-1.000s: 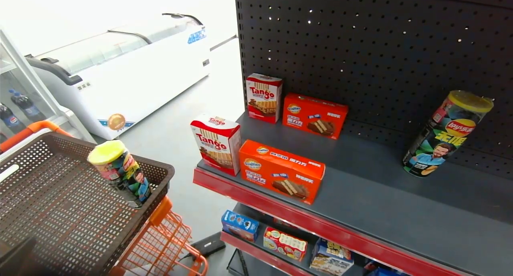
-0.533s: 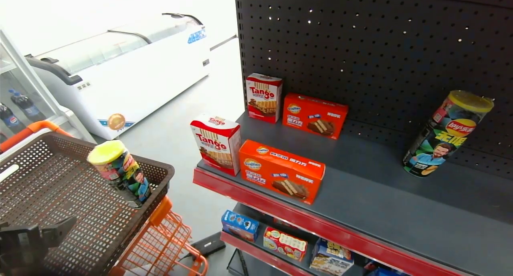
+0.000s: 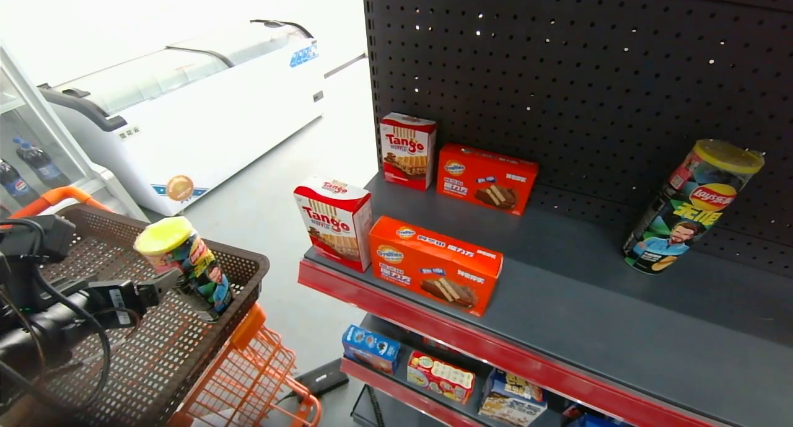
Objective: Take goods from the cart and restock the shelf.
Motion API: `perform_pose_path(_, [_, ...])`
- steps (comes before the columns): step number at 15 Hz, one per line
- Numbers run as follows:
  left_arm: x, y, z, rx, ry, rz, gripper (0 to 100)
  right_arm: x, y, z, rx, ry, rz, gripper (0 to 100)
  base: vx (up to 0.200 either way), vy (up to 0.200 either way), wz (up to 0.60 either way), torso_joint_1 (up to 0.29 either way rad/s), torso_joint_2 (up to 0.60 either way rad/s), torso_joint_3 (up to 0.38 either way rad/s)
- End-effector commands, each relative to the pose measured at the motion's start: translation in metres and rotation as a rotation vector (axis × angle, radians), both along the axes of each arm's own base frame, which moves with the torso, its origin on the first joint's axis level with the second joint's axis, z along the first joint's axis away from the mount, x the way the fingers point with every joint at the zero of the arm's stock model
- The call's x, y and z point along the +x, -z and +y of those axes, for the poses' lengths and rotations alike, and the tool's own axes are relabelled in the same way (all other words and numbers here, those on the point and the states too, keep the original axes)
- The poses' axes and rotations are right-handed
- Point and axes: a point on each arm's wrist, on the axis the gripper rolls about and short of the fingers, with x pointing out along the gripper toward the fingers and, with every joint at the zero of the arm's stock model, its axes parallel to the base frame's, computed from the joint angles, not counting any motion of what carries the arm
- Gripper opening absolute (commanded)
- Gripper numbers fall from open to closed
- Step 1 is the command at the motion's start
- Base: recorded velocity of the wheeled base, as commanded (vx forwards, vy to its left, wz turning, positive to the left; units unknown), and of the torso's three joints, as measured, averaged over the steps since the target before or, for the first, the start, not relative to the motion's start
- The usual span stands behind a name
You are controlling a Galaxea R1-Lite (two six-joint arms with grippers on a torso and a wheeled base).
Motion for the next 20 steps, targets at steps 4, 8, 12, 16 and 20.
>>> perform_pose_path(4, [0.034, 0.055, 0.019, 0.038, 0.06, 0.048, 100, 0.0, 0.0, 0.0, 0.0, 0.0, 0.002, 100, 0.0, 0.0, 0.0, 0.0, 0.0, 0.0])
perform_pose_path(8, [0.061, 0.066, 0.026, 0.037, 0.057, -0.016, 100, 0.0, 0.0, 0.0, 0.0, 0.0, 0.002, 100, 0.0, 0.0, 0.0, 0.0, 0.0, 0.0])
perform_pose_path(12, [0.086, 0.077, 0.027, 0.024, 0.066, -0.066, 100, 0.0, 0.0, 0.0, 0.0, 0.0, 0.002, 100, 0.0, 0.0, 0.0, 0.0, 0.0, 0.0])
perform_pose_path(16, [0.101, 0.086, 0.026, 0.027, 0.082, -0.078, 100, 0.0, 0.0, 0.0, 0.0, 0.0, 0.001, 100, 0.0, 0.0, 0.0, 0.0, 0.0, 0.0])
perform_pose_path(20, [0.115, 0.081, 0.027, 0.031, 0.086, -0.133, 0, 0.0, 0.0, 0.0, 0.0, 0.0, 0.001, 100, 0.0, 0.0, 0.0, 0.0, 0.0, 0.0])
